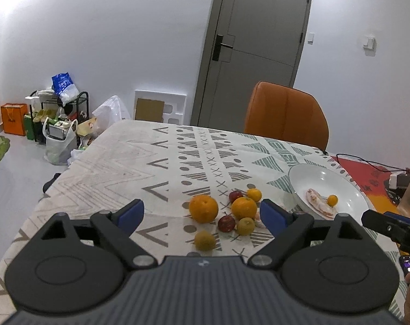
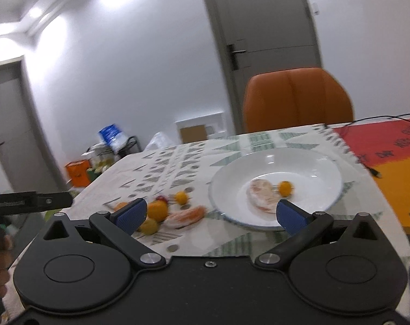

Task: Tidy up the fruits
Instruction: 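Lift both tools out of the bowl back toward the fruit pile, then grasp a yellow-green round fruit with the left tool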

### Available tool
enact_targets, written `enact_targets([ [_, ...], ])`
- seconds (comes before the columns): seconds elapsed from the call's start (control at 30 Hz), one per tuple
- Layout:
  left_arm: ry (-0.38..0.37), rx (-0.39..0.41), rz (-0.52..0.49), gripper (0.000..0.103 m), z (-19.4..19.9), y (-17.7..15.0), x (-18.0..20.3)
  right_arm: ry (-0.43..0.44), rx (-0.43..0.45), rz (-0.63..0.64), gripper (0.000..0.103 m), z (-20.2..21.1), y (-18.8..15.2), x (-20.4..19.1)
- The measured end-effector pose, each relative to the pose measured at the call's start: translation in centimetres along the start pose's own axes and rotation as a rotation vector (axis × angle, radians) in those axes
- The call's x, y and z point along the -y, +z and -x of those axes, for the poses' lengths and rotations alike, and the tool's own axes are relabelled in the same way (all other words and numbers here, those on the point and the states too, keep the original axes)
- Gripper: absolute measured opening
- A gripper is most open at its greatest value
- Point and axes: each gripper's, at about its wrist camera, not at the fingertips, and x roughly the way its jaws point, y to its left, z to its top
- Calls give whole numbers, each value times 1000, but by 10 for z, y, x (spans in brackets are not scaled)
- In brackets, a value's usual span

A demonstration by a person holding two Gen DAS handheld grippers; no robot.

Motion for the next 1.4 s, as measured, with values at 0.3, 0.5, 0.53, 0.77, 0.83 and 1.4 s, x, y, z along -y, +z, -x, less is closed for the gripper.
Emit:
enact_targets([
  [0.3,-22,-27,27,83,-16,-16,-8,44,-21,57,103,-14,-4,-19],
  [0.5,-34,-60,51,67,-32,-23,-11,64,-49,77,103,-28,-9,-25],
  [0.53,-39,-64,52,65,-35,-24,-11,65,-54,77,103,-30,-10,-25],
  [0.77,-68,-99,77,48,-57,-34,-11,95,-84,74,99,-46,-14,-29],
  [0.83,-68,-107,82,46,-63,-35,-11,105,-94,85,94,-52,-15,-31],
  [1.4,-56,-123,126,25,-75,-36,-23,206,-195,94,48,-98,-22,-55],
])
